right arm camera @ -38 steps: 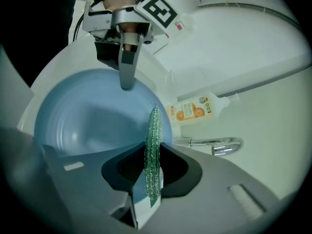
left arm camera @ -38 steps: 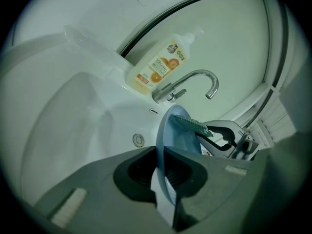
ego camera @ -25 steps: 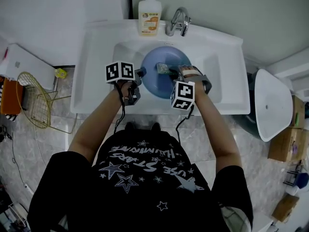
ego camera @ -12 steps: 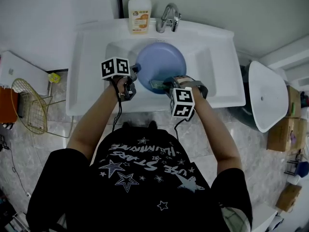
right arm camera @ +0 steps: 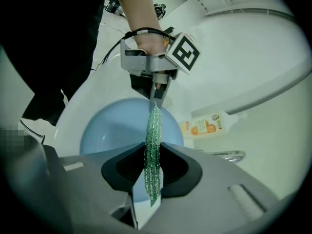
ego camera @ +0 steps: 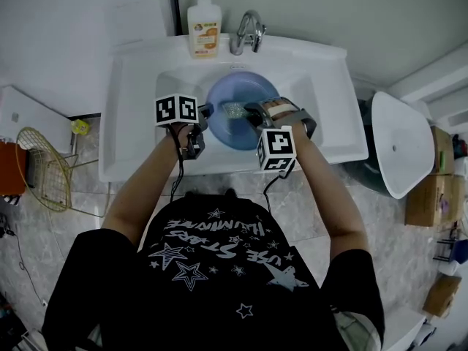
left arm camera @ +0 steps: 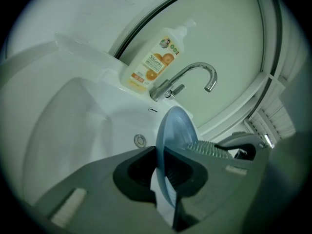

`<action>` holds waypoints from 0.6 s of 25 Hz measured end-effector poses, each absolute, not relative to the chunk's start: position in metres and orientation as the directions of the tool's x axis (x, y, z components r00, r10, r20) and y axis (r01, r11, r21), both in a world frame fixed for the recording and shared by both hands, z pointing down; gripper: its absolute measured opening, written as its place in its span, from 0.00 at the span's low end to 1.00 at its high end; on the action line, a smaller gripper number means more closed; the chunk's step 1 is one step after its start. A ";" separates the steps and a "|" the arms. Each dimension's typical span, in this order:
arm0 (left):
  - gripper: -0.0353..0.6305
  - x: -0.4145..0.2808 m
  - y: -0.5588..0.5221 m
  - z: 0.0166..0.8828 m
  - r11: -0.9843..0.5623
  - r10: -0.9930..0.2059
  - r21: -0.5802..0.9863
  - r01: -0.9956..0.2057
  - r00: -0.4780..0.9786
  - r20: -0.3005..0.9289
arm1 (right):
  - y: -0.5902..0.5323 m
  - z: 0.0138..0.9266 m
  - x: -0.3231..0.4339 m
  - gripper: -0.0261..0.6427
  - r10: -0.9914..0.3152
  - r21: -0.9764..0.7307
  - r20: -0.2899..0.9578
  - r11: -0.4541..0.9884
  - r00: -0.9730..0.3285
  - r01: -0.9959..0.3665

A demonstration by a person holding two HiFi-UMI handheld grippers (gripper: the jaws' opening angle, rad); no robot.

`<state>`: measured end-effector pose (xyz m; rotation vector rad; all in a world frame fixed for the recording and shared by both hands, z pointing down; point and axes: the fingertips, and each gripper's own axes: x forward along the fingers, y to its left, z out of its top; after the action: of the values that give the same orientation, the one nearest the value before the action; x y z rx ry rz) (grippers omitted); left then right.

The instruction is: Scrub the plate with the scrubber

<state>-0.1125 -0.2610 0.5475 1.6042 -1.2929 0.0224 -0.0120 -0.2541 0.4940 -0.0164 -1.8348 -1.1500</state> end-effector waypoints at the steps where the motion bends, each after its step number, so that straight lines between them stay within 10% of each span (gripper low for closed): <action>1: 0.11 -0.111 -0.260 0.548 0.106 -0.707 0.677 -0.729 0.424 0.567 | -0.261 0.490 -0.016 0.21 -0.443 0.717 0.689 0.532 -0.574 0.450; 15: 0.11 -0.108 -0.240 0.533 0.113 -0.730 0.699 -0.707 0.418 0.540 | -0.300 0.499 -0.034 0.20 -0.462 0.767 0.634 0.483 -0.621 0.423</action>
<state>-0.1085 -0.2400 0.5333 1.6000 -1.2960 -0.0277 -0.0344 -0.3000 0.4990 0.0324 -1.8492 -1.2651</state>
